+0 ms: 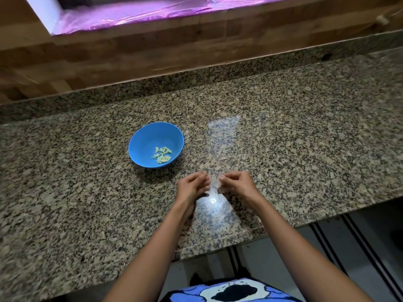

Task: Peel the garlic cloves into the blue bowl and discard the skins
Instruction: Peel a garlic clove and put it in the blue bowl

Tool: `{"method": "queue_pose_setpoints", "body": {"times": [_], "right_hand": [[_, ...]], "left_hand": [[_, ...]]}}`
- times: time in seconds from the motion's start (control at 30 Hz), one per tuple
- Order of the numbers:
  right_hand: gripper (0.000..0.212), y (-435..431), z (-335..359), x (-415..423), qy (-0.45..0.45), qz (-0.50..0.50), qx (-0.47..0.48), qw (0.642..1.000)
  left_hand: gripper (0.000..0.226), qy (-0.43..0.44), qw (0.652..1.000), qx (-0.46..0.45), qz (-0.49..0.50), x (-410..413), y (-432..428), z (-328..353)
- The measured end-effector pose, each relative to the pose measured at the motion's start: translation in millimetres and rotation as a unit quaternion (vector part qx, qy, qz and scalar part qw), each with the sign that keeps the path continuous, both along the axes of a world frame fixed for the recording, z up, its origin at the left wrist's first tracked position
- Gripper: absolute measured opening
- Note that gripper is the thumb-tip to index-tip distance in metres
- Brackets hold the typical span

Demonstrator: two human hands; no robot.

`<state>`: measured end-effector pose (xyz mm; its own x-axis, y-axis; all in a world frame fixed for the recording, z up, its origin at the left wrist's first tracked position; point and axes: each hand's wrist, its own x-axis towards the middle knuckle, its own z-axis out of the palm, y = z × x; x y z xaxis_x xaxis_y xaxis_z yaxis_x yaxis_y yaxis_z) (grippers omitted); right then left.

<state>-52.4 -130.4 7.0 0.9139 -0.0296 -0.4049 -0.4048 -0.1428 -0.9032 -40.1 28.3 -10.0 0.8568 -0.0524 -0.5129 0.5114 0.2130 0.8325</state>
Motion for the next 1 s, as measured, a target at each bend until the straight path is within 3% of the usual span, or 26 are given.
{"method": "queue_pose_setpoints", "body": {"times": [0.1,0.2,0.3,0.37,0.43,0.63,0.87,0.93,1.0], "right_hand": [[0.026,-9,-3,-2,-0.048,0.025,-0.246,0.968],[0.023,-11,-5,-2,-0.064,0.072,-0.35,0.932],[0.041,-9,-10,-2,-0.096,0.104,-0.441,0.886],[0.052,-2,-12,-3,-0.157,0.116,-0.47,0.861],[0.047,7,-13,-5,-0.193,0.146,-0.467,0.85],[0.036,36,-20,-5,-0.211,0.207,-0.496,0.816],[0.014,40,-24,0,-0.221,0.154,-0.455,0.849],[0.011,39,-21,-4,-0.208,0.127,-0.39,0.888],[0.005,39,-15,-9,-0.197,0.094,-0.315,0.924]], "left_hand": [[0.009,-0.042,0.994,0.096,-0.026,2,7,-4],[0.013,-0.127,0.941,0.291,-0.115,0,8,-8],[0.015,-0.139,0.921,0.343,-0.122,-1,5,-8],[0.013,-0.127,0.934,0.321,-0.095,-3,5,-7],[0.012,-0.122,0.938,0.317,-0.068,-4,8,-8],[0.024,-0.158,0.892,0.405,-0.121,-7,21,-6],[0.012,-0.162,0.887,0.429,-0.063,-12,24,-2],[0.01,-0.18,0.872,0.453,-0.035,-13,22,2],[0.011,-0.17,0.899,0.404,-0.01,-14,18,8]]}}
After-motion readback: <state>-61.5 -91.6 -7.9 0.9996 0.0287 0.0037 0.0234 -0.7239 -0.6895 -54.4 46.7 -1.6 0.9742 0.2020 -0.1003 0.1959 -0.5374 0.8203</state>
